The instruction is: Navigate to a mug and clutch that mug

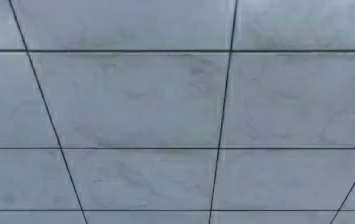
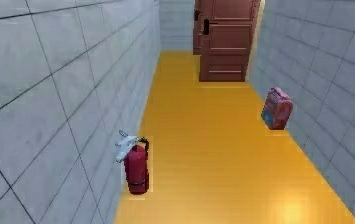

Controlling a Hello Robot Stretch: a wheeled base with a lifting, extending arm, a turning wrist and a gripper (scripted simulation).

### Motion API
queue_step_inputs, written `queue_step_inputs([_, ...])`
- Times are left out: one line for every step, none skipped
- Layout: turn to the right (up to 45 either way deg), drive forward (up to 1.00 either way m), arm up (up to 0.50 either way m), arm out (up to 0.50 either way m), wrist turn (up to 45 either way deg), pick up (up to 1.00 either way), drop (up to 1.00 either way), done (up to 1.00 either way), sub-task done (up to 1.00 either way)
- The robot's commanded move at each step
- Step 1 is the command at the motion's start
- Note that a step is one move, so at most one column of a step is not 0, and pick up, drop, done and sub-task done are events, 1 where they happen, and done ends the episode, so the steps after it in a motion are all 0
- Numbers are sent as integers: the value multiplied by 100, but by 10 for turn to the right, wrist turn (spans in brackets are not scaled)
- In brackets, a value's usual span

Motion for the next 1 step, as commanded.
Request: queue_step_inputs([450,0,0,0,0,0,0,0,0])
